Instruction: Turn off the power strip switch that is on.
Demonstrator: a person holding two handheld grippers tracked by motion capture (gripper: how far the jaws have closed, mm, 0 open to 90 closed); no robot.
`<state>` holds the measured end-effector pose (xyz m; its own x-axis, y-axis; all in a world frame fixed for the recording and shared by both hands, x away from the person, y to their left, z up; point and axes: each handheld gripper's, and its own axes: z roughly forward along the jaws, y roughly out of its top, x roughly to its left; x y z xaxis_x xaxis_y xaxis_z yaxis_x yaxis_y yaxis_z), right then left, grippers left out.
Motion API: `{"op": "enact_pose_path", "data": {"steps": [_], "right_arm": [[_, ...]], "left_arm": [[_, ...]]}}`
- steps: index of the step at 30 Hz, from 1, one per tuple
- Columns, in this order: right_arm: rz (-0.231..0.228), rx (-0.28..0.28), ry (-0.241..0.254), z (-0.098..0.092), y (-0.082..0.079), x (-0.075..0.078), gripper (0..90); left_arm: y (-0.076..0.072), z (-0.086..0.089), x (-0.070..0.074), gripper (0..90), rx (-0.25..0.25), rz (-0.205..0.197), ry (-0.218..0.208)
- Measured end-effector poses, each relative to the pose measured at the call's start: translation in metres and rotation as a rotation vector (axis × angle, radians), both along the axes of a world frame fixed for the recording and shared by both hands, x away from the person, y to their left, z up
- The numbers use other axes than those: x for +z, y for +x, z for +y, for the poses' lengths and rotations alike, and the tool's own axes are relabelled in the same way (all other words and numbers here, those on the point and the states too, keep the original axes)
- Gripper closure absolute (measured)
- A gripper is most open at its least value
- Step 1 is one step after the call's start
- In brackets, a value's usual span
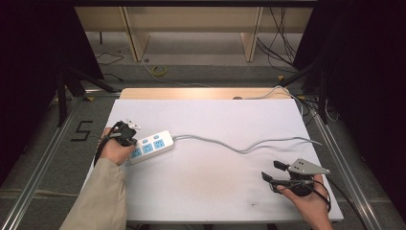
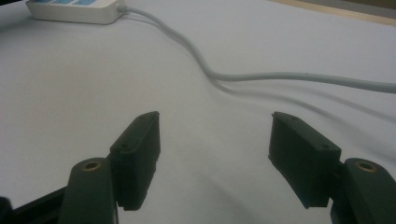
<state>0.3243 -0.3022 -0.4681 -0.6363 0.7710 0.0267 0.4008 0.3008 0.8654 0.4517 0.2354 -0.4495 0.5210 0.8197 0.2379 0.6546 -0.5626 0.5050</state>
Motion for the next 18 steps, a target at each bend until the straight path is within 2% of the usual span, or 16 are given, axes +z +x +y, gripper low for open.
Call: {"op": "enact_pose_path", "data": {"steps": [8,13,18], "right_arm": [[-0.002,0.002,-0.001,0.0003,0.0000,-0.0001,34.5],[-0.004,0.001,-0.001,0.0003,-0.0001,0.0001,34.6],[-0.003,0.000,0.000,0.0002,-0.0004,0.0002,34.5]], "left_arm": [[0.0002,-0.0007,-0.0003,89.8,0.007,0.000,0.003],[-0.0003,-0.0036,-0.0005,89.9,0.001,-0.001,0.031],[-0.0004,-0.0054,-0.0004,89.9,0.001,0.004,0.038]]}}
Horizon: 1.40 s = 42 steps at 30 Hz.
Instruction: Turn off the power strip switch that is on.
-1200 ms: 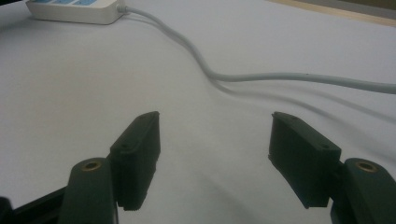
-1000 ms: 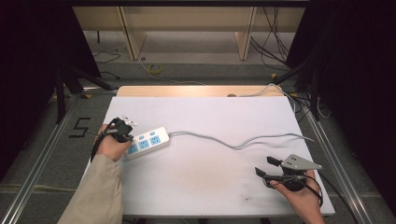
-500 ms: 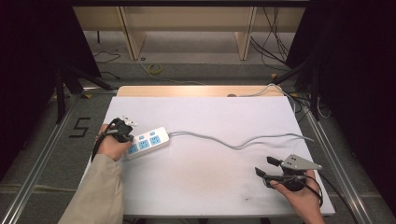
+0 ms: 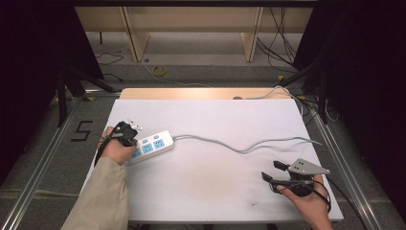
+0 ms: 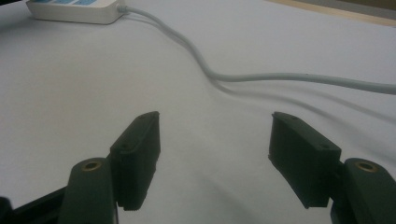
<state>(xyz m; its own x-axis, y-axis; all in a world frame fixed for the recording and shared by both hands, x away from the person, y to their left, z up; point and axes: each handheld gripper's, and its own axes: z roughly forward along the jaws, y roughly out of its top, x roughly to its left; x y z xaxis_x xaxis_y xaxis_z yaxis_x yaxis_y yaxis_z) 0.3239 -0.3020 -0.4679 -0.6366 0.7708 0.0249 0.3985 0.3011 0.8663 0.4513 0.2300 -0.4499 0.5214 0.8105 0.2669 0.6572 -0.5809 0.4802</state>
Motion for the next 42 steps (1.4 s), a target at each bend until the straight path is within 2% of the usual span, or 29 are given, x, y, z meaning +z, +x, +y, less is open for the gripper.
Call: {"op": "enact_pose_path", "data": {"steps": [18,42], "right_arm": [[0.000,0.000,-0.001,-0.0002,-0.0004,0.0005,34.6],[-0.003,0.002,0.000,-0.0011,0.0002,0.0006,34.6]], "left_arm": [[0.0000,0.0016,-0.0009,90.0,0.007,0.003,-0.016],[-0.0015,0.0004,-0.0004,89.9,0.016,-0.006,-0.010]]}}
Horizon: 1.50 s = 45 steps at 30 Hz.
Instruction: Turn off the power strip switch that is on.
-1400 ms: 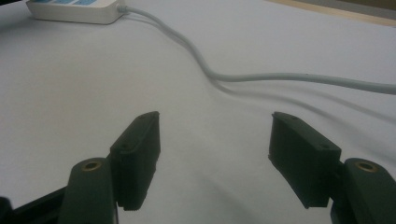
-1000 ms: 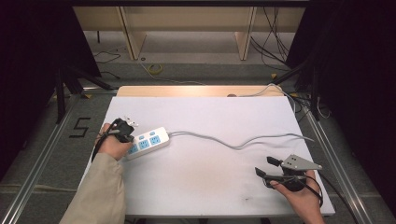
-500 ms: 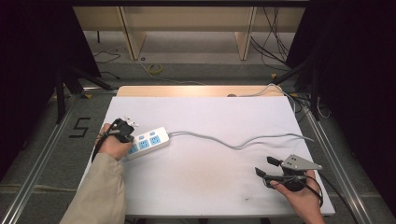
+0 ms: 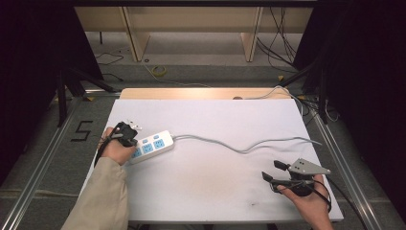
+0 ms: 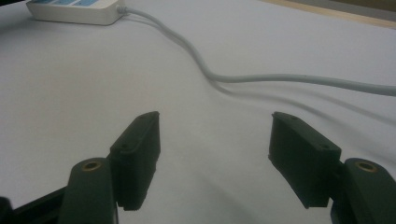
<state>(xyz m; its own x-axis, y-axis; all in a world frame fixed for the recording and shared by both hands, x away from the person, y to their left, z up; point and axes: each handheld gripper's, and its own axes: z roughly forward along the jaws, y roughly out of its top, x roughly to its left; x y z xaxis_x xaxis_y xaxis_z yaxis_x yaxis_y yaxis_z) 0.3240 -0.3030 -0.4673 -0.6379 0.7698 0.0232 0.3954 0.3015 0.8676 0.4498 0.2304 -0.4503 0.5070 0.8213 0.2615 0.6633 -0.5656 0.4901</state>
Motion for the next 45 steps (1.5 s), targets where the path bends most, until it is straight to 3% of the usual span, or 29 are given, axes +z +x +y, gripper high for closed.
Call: {"op": "enact_pose_path", "data": {"steps": [10,13,20,22,26,29,33,37,40,45], "right_arm": [[-0.001,0.000,0.000,0.000,0.000,0.000,34.5],[-0.001,-0.001,0.001,0.000,0.000,0.000,34.5],[-0.002,0.001,0.001,0.000,0.000,0.000,34.5],[-0.001,0.001,0.001,0.000,0.000,0.000,34.5],[-0.003,0.002,0.001,0.000,0.000,0.000,34.4],[-0.001,0.001,0.001,0.000,0.000,0.001,34.4],[-0.003,0.002,0.003,0.000,0.000,0.001,34.4],[-0.001,0.002,0.003,0.000,0.000,0.001,34.4],[-0.002,0.002,0.003,-0.001,0.000,0.000,34.4],[-0.001,0.004,0.002,0.000,-0.001,0.000,34.4]], "left_arm": [[-0.002,0.001,0.003,89.4,0.009,-0.024,-0.031],[-0.003,0.001,0.004,82.7,0.012,-0.037,-0.048],[-0.007,-0.001,0.012,77.8,0.001,-0.077,-0.088],[-0.009,-0.003,0.015,74.3,-0.009,-0.090,-0.118],[-0.011,-0.010,0.020,64.3,-0.054,-0.108,-0.234],[-0.013,-0.016,0.023,57.4,-0.073,-0.125,-0.296],[-0.016,-0.023,0.024,43.4,-0.097,-0.136,-0.385],[-0.023,-0.032,0.023,34.5,-0.132,-0.162,-0.394],[-0.034,-0.041,0.020,30.8,-0.175,-0.155,-0.408],[-0.055,-0.057,0.016,29.1,-0.240,-0.158,-0.437]]}}
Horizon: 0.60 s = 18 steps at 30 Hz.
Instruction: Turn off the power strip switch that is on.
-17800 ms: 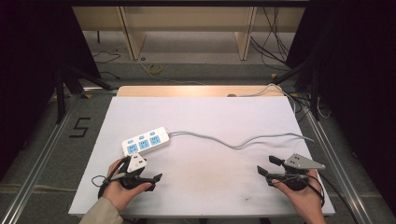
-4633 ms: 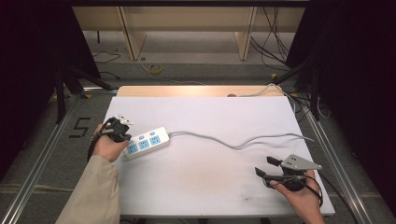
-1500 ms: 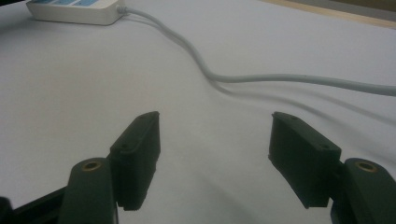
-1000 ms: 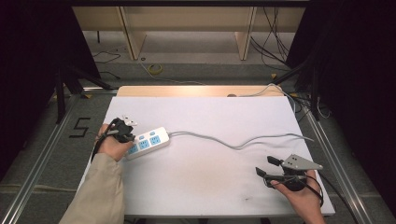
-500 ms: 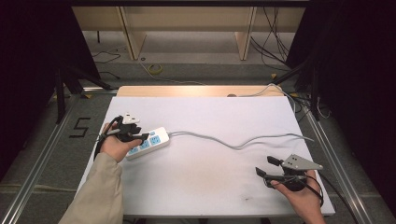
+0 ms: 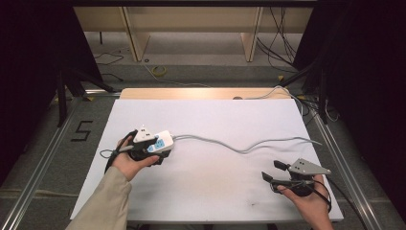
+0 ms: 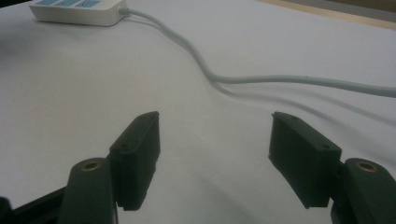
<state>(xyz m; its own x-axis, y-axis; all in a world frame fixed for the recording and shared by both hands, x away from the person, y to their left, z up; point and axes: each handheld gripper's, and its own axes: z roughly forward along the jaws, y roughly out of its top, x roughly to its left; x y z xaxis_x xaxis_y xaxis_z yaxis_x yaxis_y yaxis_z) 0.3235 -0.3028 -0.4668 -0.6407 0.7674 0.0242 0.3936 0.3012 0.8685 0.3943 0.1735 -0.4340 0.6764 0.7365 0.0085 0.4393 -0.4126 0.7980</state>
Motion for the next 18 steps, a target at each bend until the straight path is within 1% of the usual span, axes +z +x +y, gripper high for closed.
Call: {"op": "enact_pose_path", "data": {"steps": [2,4,8,10,11,15,18], "right_arm": [[-0.002,0.001,0.001,0.000,0.000,0.000,34.3],[-0.002,0.003,0.001,0.000,0.000,0.000,34.3],[-0.004,0.007,0.003,0.001,0.000,0.000,34.2],[-0.003,0.009,0.004,0.001,0.000,0.000,34.2],[-0.003,0.009,0.003,0.001,0.000,0.000,34.2],[-0.003,0.014,0.000,0.001,0.000,0.000,34.2],[-0.003,0.014,0.002,0.001,0.000,0.000,34.2]], "left_arm": [[-0.009,-0.006,-0.003,28.8,-0.029,-0.011,-0.021],[-0.017,-0.011,-0.007,28.5,-0.054,-0.028,-0.021],[-0.033,-0.019,-0.015,27.4,-0.087,-0.054,-0.041],[-0.039,-0.021,-0.019,27.2,-0.095,-0.054,-0.052],[-0.043,-0.022,-0.021,27.0,-0.106,-0.056,-0.047],[-0.051,-0.025,-0.028,26.4,-0.107,-0.059,-0.048],[-0.054,-0.025,-0.031,24.5,-0.103,-0.064,-0.041]]}}
